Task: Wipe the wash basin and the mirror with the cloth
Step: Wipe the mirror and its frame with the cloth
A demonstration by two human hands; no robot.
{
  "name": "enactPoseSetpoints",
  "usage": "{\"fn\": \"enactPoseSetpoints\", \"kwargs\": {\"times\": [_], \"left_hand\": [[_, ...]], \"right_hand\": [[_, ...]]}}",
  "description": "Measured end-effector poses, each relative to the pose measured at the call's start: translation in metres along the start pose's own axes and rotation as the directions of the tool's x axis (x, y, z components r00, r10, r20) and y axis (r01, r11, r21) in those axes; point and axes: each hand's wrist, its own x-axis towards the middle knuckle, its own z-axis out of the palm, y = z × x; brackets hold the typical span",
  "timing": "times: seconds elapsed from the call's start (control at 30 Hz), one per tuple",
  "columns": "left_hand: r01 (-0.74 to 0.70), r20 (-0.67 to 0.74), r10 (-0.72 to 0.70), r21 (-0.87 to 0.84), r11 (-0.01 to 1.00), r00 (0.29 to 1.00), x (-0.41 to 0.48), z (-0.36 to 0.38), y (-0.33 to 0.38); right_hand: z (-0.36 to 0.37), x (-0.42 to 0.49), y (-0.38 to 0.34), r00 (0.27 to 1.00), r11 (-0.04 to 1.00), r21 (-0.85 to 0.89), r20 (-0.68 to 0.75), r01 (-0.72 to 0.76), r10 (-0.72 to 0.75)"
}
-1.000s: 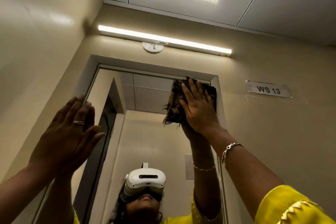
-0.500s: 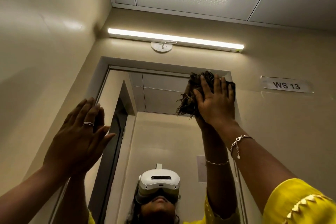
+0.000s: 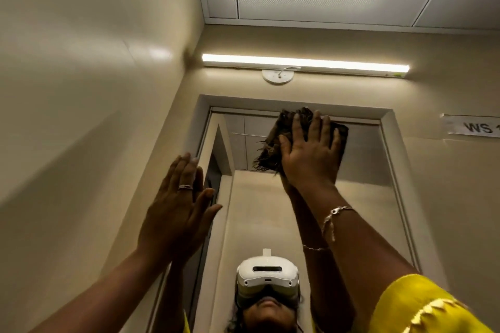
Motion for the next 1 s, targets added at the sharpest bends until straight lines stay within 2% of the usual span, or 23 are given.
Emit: {"fn": "enactPoseSetpoints", "kwargs": {"times": [0.2, 0.4, 0.47, 0.67, 1.0], "left_hand": [[0.027, 0.016, -0.027, 0.018, 0.999, 1.000, -0.005, 0.030, -0.028], [0.028, -0.057, -0.033, -0.083, 0.996, 0.998, -0.002, 0.011, -0.010], [0.063, -0.028, -0.067, -0.134, 0.989, 0.997, 0.000, 0.004, -0.001], [0.047, -0.006, -0.048, -0.109, 0.993, 0.999, 0.002, -0.003, 0.003], [0.023, 0.006, -0.022, -0.051, 0.998, 1.000, -0.001, -0.007, 0.005]], "right_hand": [[0.011, 0.003, -0.069, 0.997, 0.994, 0.076, 0.012, 0.079, -0.080], [0.014, 0.007, -0.111, 0.979, 0.978, 0.106, 0.074, 0.180, -0.188], [0.015, 0.010, -0.115, 0.968, 0.970, 0.093, 0.096, 0.224, -0.233], [0.015, 0.014, -0.102, 0.904, 0.903, 0.110, 0.063, 0.415, -0.424], [0.010, 0.010, -0.041, 0.935, 0.932, 0.083, 0.001, 0.354, -0.355]]}}
